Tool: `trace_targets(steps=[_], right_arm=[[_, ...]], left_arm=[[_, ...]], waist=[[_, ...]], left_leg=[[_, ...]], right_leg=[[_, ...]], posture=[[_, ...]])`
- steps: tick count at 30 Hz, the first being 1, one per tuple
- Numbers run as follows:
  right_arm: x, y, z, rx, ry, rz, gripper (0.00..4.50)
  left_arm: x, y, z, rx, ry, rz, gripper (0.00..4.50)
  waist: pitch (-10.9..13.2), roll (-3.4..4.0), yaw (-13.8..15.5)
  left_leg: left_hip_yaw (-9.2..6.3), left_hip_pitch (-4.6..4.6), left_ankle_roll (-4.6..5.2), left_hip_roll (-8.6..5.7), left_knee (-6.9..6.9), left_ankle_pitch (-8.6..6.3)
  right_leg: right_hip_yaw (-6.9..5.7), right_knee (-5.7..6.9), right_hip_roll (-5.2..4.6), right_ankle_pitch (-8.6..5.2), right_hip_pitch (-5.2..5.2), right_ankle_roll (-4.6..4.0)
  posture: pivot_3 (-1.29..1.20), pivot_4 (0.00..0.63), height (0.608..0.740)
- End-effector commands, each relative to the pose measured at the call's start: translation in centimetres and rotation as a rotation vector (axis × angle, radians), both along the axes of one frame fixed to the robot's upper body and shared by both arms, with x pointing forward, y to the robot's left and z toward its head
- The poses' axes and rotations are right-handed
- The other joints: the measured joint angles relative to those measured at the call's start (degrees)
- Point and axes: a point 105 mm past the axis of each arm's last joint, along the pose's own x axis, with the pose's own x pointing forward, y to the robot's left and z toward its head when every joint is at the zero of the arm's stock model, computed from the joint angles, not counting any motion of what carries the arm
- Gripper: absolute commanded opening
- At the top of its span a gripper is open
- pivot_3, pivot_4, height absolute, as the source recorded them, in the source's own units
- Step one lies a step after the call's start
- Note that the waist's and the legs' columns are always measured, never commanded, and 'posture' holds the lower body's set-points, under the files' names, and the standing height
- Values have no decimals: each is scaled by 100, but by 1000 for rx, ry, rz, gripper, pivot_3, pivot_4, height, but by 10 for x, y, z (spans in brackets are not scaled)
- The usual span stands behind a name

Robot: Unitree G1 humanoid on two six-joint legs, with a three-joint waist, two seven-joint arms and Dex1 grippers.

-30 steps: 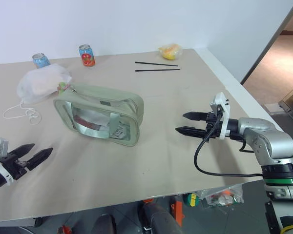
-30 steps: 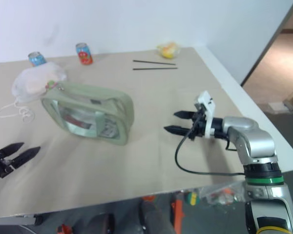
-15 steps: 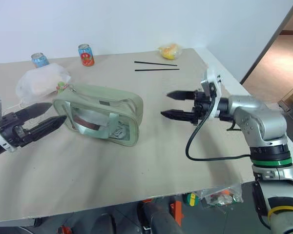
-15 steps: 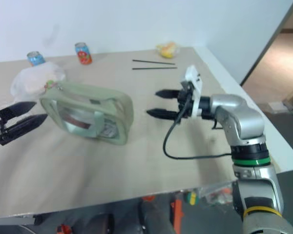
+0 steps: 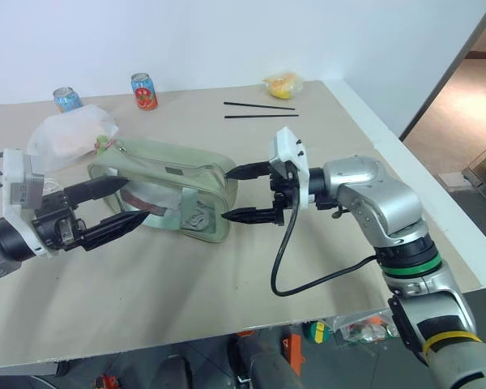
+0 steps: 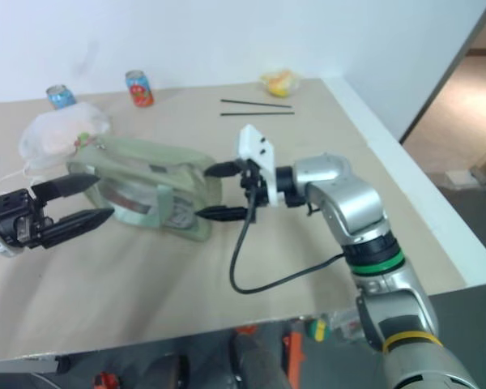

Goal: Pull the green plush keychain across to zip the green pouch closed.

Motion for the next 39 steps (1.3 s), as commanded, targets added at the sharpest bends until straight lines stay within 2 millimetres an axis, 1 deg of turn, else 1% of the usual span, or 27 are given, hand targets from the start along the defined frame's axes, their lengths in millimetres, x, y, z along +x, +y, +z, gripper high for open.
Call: trace_targets(steps=[1,2,5,7,8,11,12,13,14,17,19,22,26,28,31,33,35,36,39], right_arm=[[3,12,-3,4,-33,-6,4491],[7,14,-5,9,-28,-25,3968],[17,17,-12,20,-14,-62,3019],[23,17,-16,25,-11,-86,2301],[24,16,-17,27,-7,-90,1872],[21,13,-19,29,2,-68,936],[19,11,-19,27,3,-57,484],[16,8,-19,19,-5,-36,222],[14,4,-18,10,-13,-17,105],[11,-8,-14,-25,-39,40,105],[8,-18,-11,-56,-56,83,105],[8,-28,-5,-81,-71,116,105],[16,-33,0,-105,-106,118,105],[17,-34,3,-92,-105,128,105],[15,-35,7,-57,-80,154,105],[15,-36,8,-47,-69,163,105],[13,-36,7,-39,-59,174,105],[12,-36,7,-34,-55,179,105],[7,-35,7,-21,-46,195,105]], left_arm=[[-5,-2,7,0,-53,-10,4500],[-5,-2,7,-2,-53,-8,4500],[-5,-1,6,-10,-57,-1,4500],[-6,0,6,-26,-63,4,4500],[-6,1,6,-35,-64,9,4500],[-8,5,6,-55,-63,25,4500],[-8,7,6,-62,-64,29,4500],[-8,9,7,-79,-68,34,4500],[-9,11,10,-98,-73,39,4500],[-8,22,25,-210,-105,59,4500],[-5,36,33,-292,-113,92,4500],[-2,50,36,-364,-98,133,4500],[2,68,28,-430,-52,197,4500],[3,80,21,-472,-23,240,4500],[5,96,4,-504,52,310,4500],[7,103,-6,-521,101,345,4500],[11,112,-21,-556,178,397,4500],[14,115,-28,-580,216,417,4500],[22,111,-40,-627,288,421,4500]], waist=[[0,0,0],[0,0,1],[0,0,1],[0,-1,1],[0,-1,1],[-1,-1,2],[-1,-1,2],[0,-1,9],[0,-1,16],[0,-1,27],[0,-1,30],[0,-1,16],[0,-1,9],[0,-1,9],[0,-1,10],[0,-1,14],[0,-2,19],[0,-2,19],[0,-2,19]], left_leg=[[-1,0,-2,0,0,1],[-4,4,-4,1,0,3],[-10,3,-8,1,1,6],[-10,2,-9,1,2,7],[-10,2,-9,0,2,7],[-9,0,-9,1,2,6],[-9,0,-9,1,2,6],[-9,0,-10,1,2,6],[-10,2,-10,0,2,6],[-12,4,-9,-3,7,6],[-12,4,-9,-3,9,6],[-12,3,-9,-3,9,5],[-13,2,-8,1,6,5],[-16,3,-8,3,5,5],[-18,3,-8,4,5,5],[-19,4,-8,3,5,5],[-22,3,-8,1,7,5],[-22,3,-8,0,7,4],[-22,3,-8,-1,8,4]], right_leg=[[-1,2,1,0,0,0],[-5,3,1,0,0,0],[-10,4,0,0,1,0],[-10,4,0,0,1,0],[-10,4,-1,0,0,0],[-10,4,-2,-1,0,-1],[-9,3,-2,-2,0,-3],[-10,3,-3,-2,0,-4],[-12,3,-4,-3,-1,-5],[-14,3,-8,-3,-1,-5],[-15,3,-8,-2,0,-4],[-14,3,-5,-2,1,-4],[-15,4,3,-3,1,-5],[-18,5,4,-4,1,-7],[-20,4,4,-7,0,-11],[-21,4,1,-8,-1,-14],[-26,3,-4,-8,-5,-14],[-25,3,-6,-8,-5,-14],[-25,4,-8,-8,-4,-13]], posture=[[0,150,740],[0,150,740],[0,150,740],[0,150,740],[0,150,740],[0,150,740],[0,150,740],[0,150,740],[0,150,740],[0,150,740],[0,150,740],[0,150,740],[0,150,740],[0,150,740],[0,150,740],[0,150,740],[0,150,740],[0,150,740],[0,150,740]])
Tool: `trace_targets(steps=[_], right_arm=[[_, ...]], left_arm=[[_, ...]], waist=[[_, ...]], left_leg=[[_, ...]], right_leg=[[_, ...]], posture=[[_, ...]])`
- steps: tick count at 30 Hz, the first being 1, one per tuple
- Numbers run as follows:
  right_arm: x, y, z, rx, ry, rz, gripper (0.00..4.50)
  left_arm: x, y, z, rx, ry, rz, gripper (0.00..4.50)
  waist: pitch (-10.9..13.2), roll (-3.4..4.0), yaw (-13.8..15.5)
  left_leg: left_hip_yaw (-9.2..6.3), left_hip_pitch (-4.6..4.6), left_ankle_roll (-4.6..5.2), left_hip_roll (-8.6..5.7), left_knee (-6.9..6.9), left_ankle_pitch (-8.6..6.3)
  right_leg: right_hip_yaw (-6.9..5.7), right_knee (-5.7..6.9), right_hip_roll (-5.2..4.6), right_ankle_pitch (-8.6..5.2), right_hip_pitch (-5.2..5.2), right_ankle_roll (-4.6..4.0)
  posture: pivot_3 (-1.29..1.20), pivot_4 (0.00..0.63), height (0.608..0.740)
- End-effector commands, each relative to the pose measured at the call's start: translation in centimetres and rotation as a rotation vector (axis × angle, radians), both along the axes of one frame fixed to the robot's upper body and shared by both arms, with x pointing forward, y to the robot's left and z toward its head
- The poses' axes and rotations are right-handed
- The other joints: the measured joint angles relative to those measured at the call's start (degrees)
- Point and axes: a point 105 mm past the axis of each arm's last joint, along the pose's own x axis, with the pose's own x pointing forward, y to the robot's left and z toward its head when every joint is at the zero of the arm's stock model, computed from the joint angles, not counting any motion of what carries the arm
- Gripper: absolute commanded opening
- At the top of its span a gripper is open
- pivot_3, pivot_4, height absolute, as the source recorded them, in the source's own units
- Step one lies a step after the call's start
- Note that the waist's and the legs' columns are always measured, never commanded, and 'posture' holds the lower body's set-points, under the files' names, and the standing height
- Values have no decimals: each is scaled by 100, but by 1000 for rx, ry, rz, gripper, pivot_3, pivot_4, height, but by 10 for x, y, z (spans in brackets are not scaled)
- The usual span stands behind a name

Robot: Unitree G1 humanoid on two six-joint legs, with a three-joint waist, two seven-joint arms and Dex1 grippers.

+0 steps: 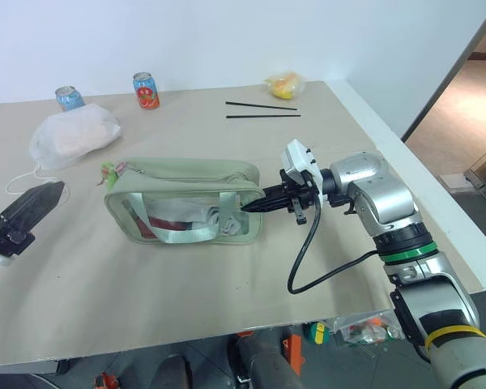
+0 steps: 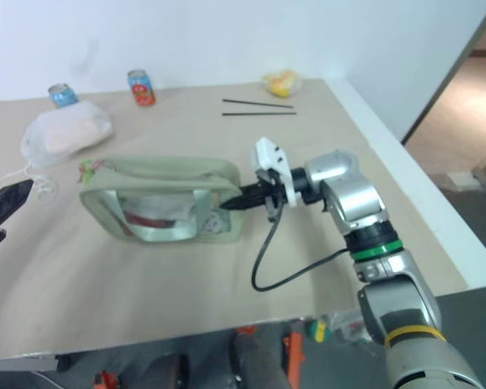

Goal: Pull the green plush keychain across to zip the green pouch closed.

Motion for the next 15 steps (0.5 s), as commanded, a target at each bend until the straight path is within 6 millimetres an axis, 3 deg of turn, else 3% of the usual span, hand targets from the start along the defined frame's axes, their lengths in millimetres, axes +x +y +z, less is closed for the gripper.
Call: trace_targets(steps=[1,9,15], right_arm=[[-9,1,22,72,-49,45,105],[-13,1,22,76,-46,41,105],[-16,0,21,75,-45,29,105]], left_arm=[[8,-5,-4,-71,27,-12,4500],[32,-33,-17,-175,81,-89,4500],[46,-41,-21,-233,99,-102,4500]], waist=[[0,-1,9],[-1,-6,21],[-1,-7,20]], left_leg=[[0,0,0,0,0,0],[-5,-14,-1,-1,-1,0],[-8,-19,-4,0,-1,2]], right_leg=[[0,0,0,0,0,0],[-2,2,1,1,4,1],[-3,7,4,1,6,1]], posture=[[0,150,740],[0,150,740],[0,150,740]])
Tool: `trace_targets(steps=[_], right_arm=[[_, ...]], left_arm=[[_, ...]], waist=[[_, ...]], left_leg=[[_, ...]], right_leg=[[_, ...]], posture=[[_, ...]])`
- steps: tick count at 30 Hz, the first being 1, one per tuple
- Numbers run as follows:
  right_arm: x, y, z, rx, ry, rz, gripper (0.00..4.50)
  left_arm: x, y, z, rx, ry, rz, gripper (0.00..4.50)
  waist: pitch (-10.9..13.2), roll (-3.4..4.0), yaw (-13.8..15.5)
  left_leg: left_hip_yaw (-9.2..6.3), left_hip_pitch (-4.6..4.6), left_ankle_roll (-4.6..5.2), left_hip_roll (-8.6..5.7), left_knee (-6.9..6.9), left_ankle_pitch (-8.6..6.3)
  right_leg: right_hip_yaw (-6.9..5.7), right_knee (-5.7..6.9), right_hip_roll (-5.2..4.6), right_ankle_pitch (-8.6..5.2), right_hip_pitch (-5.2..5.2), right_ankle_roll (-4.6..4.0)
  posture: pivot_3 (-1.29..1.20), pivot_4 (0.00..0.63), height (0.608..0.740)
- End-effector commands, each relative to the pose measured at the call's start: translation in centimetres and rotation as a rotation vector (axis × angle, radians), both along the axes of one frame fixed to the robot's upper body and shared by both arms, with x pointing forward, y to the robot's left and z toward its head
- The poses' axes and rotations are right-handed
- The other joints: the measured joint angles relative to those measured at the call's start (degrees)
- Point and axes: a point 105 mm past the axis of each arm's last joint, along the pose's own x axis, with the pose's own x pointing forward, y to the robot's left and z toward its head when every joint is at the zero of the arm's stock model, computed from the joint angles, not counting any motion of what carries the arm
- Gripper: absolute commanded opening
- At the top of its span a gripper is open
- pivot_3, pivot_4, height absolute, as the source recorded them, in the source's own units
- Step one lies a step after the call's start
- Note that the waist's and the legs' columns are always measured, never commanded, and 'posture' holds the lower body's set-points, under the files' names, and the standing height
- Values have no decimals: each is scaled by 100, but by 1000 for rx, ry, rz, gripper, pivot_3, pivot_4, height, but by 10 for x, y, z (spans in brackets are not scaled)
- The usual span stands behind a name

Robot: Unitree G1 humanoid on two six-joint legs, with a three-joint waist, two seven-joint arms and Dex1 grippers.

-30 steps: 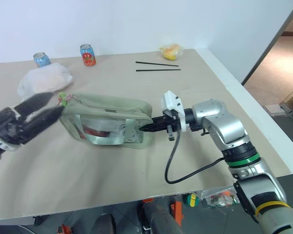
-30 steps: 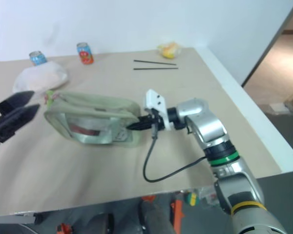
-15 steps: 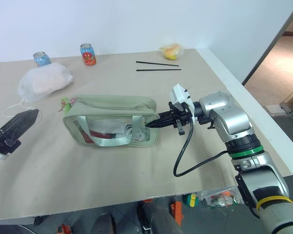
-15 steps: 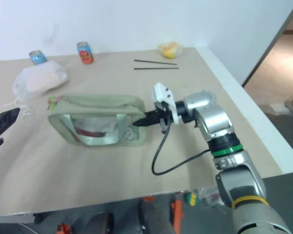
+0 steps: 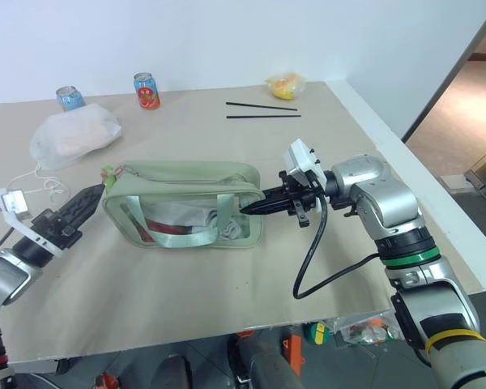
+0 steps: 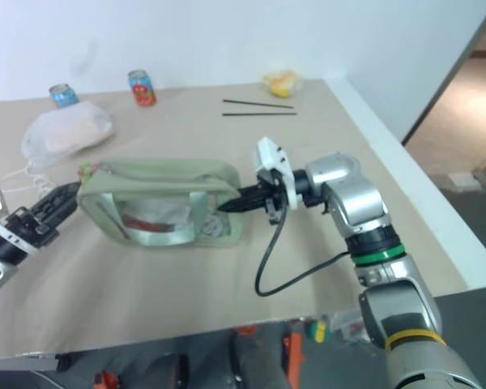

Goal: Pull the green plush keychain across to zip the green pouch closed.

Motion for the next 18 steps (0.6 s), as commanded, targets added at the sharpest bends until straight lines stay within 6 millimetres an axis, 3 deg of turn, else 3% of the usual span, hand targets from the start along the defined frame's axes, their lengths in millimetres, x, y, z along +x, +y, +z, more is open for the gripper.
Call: trace_targets(steps=[1,2,3,13,14,15,18], right_arm=[[-6,-2,16,44,-56,11,105],[-6,-2,16,44,-56,8,105],[-6,-2,16,44,-56,5,0],[-6,-2,16,48,-59,-5,0],[-6,-2,16,48,-59,-4,0],[-6,-2,16,48,-60,-4,0],[-5,-1,16,47,-61,-3,0]], left_arm=[[4,-1,7,-18,-21,0,4500],[5,0,8,-30,-24,4,4500],[6,0,8,-41,-28,9,3950],[6,-26,8,-46,-49,-72,684],[6,-28,8,-44,-50,-74,535],[7,-29,9,-43,-52,-74,37],[8,-28,13,-33,-68,-56,37]], waist=[[0,0,0],[0,0,0],[0,0,1],[0,-1,2],[0,-1,2],[-1,-1,2],[-1,-1,2]], left_leg=[[0,-1,-1,0,0,1],[0,-2,-2,0,0,1],[0,-2,-3,0,0,2],[0,-2,-9,-2,1,5],[0,-2,-10,-2,1,5],[0,-2,-10,-2,1,6],[0,-2,-11,-2,1,6]], right_leg=[[0,1,0,0,0,0],[0,2,0,0,0,0],[1,3,0,0,2,0],[1,4,-2,1,6,2],[1,4,-2,1,6,2],[1,4,-2,1,6,2],[2,4,-2,1,6,2]], posture=[[0,150,740],[0,150,740],[0,150,740],[0,150,740],[0,150,740],[0,150,740],[0,150,740]])
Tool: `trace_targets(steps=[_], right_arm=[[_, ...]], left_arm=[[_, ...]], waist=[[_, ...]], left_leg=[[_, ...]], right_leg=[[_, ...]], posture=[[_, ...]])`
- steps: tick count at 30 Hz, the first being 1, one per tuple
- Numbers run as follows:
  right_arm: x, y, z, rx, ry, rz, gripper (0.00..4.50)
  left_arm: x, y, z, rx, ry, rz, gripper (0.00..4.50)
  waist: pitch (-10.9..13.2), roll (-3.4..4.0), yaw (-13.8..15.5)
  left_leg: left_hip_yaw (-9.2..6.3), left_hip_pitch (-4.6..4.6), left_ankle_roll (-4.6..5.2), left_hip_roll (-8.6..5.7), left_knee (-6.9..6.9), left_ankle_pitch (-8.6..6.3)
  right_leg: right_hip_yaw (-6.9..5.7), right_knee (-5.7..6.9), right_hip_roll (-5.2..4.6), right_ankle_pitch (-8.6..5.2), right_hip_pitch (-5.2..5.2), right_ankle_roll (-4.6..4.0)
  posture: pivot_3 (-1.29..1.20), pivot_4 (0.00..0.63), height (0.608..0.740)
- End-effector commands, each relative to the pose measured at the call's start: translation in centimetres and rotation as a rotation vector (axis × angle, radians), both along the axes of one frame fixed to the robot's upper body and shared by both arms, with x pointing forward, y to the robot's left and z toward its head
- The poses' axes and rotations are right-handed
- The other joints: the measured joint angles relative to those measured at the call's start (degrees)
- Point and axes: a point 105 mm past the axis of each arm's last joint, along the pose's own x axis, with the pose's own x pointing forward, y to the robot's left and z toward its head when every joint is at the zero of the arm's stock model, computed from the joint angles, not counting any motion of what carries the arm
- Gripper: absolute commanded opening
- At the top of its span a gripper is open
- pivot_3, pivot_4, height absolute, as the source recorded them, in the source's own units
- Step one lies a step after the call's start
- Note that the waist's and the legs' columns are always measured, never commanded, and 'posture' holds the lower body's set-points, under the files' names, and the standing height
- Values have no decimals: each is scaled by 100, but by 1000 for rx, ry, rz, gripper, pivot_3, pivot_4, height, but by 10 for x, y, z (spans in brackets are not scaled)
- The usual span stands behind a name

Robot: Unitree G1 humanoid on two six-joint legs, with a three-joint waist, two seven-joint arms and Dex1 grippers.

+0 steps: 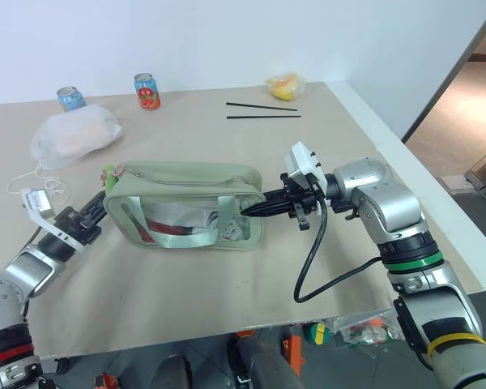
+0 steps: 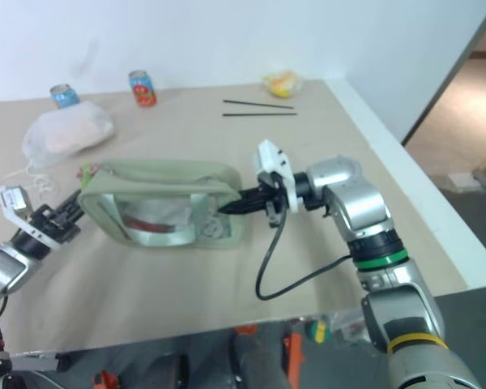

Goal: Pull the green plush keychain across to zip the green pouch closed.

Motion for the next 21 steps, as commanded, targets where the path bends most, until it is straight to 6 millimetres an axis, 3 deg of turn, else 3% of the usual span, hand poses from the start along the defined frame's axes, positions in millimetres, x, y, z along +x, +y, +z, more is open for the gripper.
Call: trace_targets(steps=[1,5,9,11,13,16,20,21], right_arm=[[-3,1,19,46,-69,18,0],[-3,1,19,41,-72,19,0],[-2,2,18,36,-73,19,0],[-2,2,16,31,-73,20,0],[-2,2,15,27,-75,18,0],[-2,2,16,29,-78,13,0],[-3,1,16,30,-81,8,0],[-3,1,16,29,-82,6,0]], left_arm=[[-2,-3,21,32,-85,12,37],[-1,2,41,34,-154,55,37],[-9,-2,93,27,-354,34,37],[-8,-7,101,51,-377,23,37],[-7,-15,103,87,-381,2,37],[-12,-51,103,258,-401,-126,37],[-19,-86,70,603,-348,-286,37],[-18,-89,64,660,-337,-306,618]], waist=[[0,0,0],[0,0,0],[3,-5,5],[3,-6,4],[3,-5,3],[4,-6,4],[8,-12,1],[9,-8,-1]], left_leg=[[0,0,0,0,0,0],[-1,0,0,0,0,0],[-2,-1,-6,-1,0,4],[-2,-1,-8,-1,0,5],[0,1,-9,-2,0,5],[-1,1,-10,-2,-1,6],[-3,4,-34,-5,-3,13],[-4,3,-40,-4,-3,13]], right_leg=[[0,0,0,0,0,0],[0,0,0,0,0,0],[-2,0,-1,2,0,3],[0,0,-1,3,2,5],[3,0,-1,3,3,5],[2,0,-1,3,2,5],[4,1,-3,3,3,5],[3,1,-2,3,3,6]], posture=[[0,150,740],[0,150,740],[0,150,740],[0,150,740],[0,150,740],[0,150,740],[0,150,740],[0,150,740]])
